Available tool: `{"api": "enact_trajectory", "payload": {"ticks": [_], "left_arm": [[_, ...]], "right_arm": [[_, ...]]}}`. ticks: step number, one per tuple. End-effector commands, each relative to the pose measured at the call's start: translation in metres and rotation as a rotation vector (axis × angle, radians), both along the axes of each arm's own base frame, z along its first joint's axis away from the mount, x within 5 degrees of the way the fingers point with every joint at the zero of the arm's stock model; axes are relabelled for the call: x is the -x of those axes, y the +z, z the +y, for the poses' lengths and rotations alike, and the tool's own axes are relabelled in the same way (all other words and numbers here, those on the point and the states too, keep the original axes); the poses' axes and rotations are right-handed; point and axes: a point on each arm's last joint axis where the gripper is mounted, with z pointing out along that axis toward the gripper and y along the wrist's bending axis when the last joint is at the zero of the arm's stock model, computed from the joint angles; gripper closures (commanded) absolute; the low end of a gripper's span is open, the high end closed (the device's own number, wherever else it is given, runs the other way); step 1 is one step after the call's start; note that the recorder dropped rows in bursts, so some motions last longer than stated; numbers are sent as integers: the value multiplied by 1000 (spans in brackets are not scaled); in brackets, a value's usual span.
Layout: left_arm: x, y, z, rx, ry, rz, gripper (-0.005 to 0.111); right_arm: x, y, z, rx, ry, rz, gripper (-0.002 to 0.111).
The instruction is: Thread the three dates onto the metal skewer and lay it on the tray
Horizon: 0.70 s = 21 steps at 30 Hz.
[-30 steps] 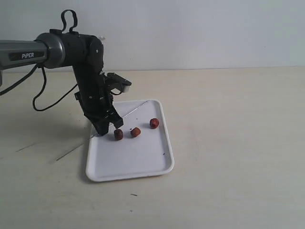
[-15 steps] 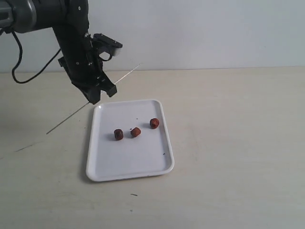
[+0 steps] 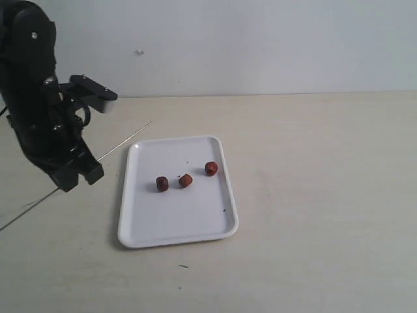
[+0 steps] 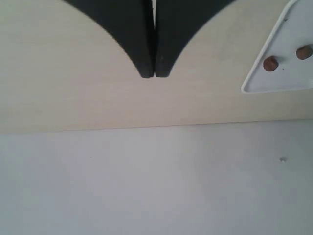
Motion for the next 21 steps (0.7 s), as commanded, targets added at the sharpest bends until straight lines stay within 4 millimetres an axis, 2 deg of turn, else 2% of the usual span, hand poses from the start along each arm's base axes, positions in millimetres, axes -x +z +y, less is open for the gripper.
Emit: {"api": "enact_trajectory", "payload": {"ticks": [1, 4, 6, 7, 9, 11, 13, 16, 19, 21], "left_arm": [[26, 19, 14, -46, -21, 42, 107], [35, 29, 21, -60, -18, 8, 107], [43, 35, 25, -33, -22, -47, 107], [48, 36, 27, -20, -25, -74, 107], [55, 29, 29, -8, -23, -76, 107], [61, 22, 30, 2, -28, -66, 107], [65, 18, 33, -12, -44, -48, 107], [69, 11, 38, -60, -72, -31, 107], [71, 7, 42, -79, -85, -55, 107], [74, 4, 44, -92, -90, -48, 107]], "right_arm": [[0, 15, -1, 19, -14, -175, 108], [3, 31, -2, -10, -22, -355, 108], [6, 41, -2, -93, -15, -478, 108], [8, 45, -2, -192, 1, -534, 108], [13, 56, -3, -348, 45, -665, 108], [19, 64, -2, -383, 88, -772, 108], [22, 72, 0, -339, 105, -829, 108], [11, 96, 4, -173, 88, -727, 108], [-12, 126, 9, 54, 99, -606, 108], [-39, 148, 13, 196, 133, -532, 108]]}}
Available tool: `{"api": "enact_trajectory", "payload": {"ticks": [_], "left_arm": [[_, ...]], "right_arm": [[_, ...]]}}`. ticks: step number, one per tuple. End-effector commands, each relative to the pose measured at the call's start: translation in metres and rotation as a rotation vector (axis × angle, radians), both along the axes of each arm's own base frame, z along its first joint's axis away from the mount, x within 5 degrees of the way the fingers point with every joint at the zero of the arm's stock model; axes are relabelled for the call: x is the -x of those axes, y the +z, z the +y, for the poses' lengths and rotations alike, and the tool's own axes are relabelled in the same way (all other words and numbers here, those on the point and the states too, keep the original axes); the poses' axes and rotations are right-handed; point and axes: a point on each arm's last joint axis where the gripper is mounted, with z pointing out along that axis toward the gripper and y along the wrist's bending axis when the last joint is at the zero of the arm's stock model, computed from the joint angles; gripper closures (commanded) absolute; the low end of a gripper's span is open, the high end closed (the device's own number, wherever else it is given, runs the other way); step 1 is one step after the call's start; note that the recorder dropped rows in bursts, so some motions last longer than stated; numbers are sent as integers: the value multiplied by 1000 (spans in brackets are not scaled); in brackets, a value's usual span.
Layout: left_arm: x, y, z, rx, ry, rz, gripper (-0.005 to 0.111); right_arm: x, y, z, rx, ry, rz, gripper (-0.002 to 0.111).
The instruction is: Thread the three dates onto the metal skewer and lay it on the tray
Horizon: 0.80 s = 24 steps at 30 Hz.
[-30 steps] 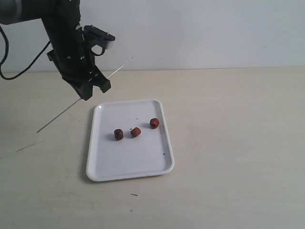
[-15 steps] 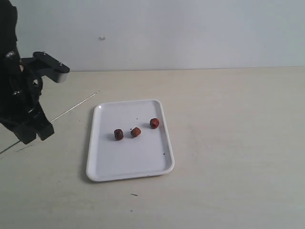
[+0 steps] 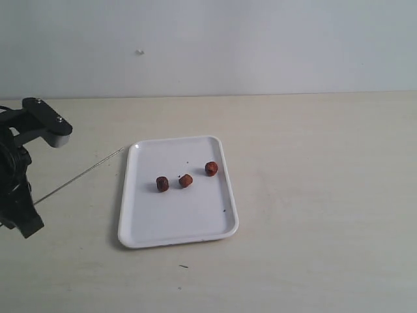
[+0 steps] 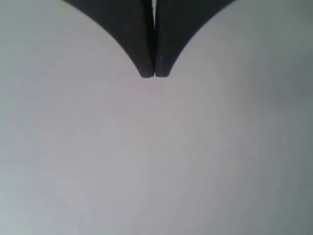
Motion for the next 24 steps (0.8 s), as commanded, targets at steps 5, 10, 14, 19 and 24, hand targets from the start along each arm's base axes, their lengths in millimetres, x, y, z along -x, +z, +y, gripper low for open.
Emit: {"api": "enact_trajectory", "payload": {"ticks": [5, 10, 14, 19, 24], "left_arm": [[4, -2, 8, -44, -49, -52, 107], [0, -1, 10, -75, -94, -98, 107], [-3, 0, 12, -103, -136, -117, 107], [-3, 0, 12, -104, -149, -118, 107], [0, -1, 13, -118, -141, -89, 107]], "right_arm": [[-122, 57, 17, 568, 58, 323, 108], [-191, 37, 40, 938, 430, 490, 104], [-245, 16, 57, 860, 563, 585, 100], [-299, -16, 95, 1018, 537, 588, 100], [-332, -45, 104, 1363, 148, 635, 100]]}}
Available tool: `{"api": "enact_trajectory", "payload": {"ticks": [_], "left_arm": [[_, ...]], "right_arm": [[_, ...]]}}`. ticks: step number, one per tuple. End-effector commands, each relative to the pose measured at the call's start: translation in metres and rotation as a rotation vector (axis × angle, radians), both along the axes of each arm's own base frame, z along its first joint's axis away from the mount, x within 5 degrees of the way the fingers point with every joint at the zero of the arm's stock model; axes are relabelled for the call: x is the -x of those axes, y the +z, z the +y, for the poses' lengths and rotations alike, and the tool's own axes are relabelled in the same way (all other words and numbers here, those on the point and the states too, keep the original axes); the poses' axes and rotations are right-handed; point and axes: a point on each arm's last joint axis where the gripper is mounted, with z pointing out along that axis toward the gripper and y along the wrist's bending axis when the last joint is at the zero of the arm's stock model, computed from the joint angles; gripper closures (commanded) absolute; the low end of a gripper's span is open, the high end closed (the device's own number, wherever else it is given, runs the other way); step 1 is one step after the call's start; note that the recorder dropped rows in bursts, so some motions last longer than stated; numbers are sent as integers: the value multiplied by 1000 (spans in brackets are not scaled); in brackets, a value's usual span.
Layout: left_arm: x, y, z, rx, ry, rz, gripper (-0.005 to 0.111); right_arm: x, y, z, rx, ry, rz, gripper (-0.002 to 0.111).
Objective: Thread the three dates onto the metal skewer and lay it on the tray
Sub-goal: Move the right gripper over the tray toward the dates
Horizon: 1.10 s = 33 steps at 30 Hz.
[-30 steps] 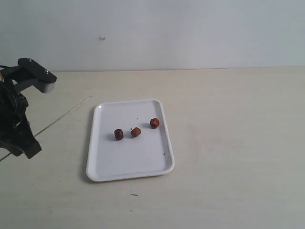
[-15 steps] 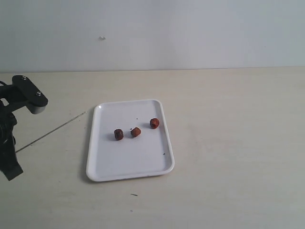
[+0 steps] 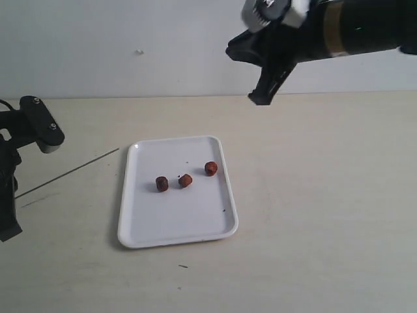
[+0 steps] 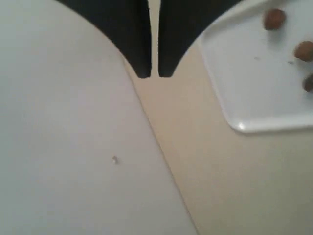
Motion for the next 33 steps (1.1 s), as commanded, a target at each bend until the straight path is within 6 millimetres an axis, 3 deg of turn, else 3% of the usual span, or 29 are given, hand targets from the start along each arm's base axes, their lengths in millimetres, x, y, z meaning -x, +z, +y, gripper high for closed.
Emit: {"api": "enact_trajectory", "payload": {"ticks": [1, 3, 6, 11, 13, 15, 18, 23, 26, 31, 33], "left_arm": [[3, 1, 2, -11, 0, 11, 107], [3, 1, 2, -11, 0, 11, 107], [3, 1, 2, -15, -4, 12, 107], [3, 1, 3, -22, -8, 20, 107], [3, 1, 3, -20, -7, 21, 107], [5, 1, 3, -22, -2, 32, 107], [7, 1, 4, -34, -4, 58, 107], [4, -1, 2, -31, -93, 39, 107], [1, -8, 1, -42, -175, 25, 107], [-6, -18, 4, -127, -219, 42, 107], [-8, -20, 5, -140, -226, 42, 107]], "right_arm": [[-25, -19, -7, 393, -226, -172, 100], [-31, -27, -16, 560, -321, -207, 100], [-31, -35, -27, 657, -392, -142, 101], [-12, -60, -28, 883, -174, 145, 103], [5, -69, -17, 917, 37, 314, 103], [12, -66, 1, 852, 210, 356, 103], [10, -48, 31, 654, 223, 357, 103], [5, -30, 71, 648, 325, 361, 101], [-6, -32, 90, 647, 348, 344, 90], [-27, -56, 107, 640, 367, 374, 58], [-34, -66, 110, 649, 368, 381, 55]]}}
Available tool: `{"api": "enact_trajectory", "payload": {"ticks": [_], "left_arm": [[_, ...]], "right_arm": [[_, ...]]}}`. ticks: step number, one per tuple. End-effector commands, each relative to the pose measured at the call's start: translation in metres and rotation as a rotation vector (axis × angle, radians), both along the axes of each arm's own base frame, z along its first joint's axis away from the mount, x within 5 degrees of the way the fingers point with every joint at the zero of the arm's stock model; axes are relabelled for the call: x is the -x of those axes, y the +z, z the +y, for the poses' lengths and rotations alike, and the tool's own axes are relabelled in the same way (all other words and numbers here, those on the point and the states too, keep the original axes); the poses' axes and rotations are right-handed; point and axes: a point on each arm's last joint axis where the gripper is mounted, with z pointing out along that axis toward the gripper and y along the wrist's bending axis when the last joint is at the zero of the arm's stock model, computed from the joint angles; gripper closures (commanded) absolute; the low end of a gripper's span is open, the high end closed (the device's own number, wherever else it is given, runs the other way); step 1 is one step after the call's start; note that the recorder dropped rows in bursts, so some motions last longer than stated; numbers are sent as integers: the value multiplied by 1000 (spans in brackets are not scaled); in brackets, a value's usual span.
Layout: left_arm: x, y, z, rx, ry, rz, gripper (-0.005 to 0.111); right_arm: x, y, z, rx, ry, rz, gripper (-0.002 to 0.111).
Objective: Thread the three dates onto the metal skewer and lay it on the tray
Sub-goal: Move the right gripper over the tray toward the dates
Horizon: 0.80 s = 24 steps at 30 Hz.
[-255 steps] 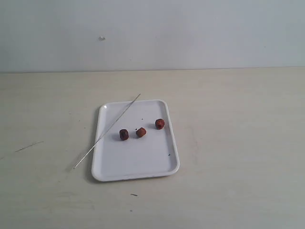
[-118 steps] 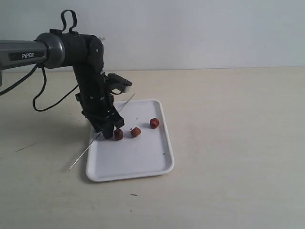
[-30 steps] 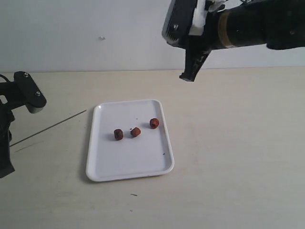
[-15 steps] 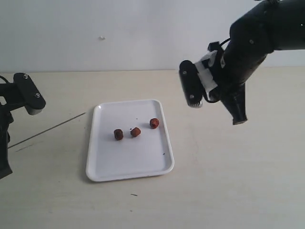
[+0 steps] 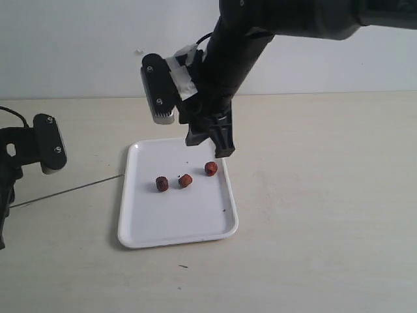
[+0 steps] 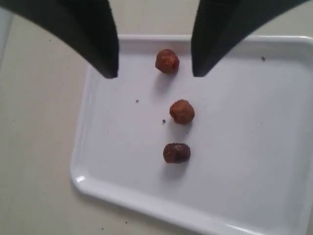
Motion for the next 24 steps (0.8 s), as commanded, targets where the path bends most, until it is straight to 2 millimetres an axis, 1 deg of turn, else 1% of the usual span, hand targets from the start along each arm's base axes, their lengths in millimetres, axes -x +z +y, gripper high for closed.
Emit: {"api": "enact_trajectory", "payload": {"ticks": [1, 6, 9, 13, 17, 19, 21, 24], "left_arm": [[-5, -5, 2, -43, -34, -11, 107], [-4, -4, 4, -68, -36, -4, 107], [-4, -4, 4, -70, -38, -4, 107], [-4, -4, 5, -72, -39, -5, 107], [-4, -4, 5, -72, -39, -5, 107], [-4, -4, 5, -73, -38, -4, 107], [-4, -4, 5, -77, -35, 3, 107], [-3, -4, 6, -81, -33, 7, 107]], "right_arm": [[-16, -25, 8, 13, 6, 21, 55], [-30, -52, 16, 36, 38, 39, 55], [-37, -62, 20, 41, 43, 52, 55], [-38, -68, 30, 61, 79, 75, 55], [-34, -69, 49, 62, 132, 59, 55], [-33, -75, 56, 70, 149, 67, 55], [-33, -78, 60, 86, 161, 68, 55], [-37, -83, 60, 102, 125, 84, 56]]}}
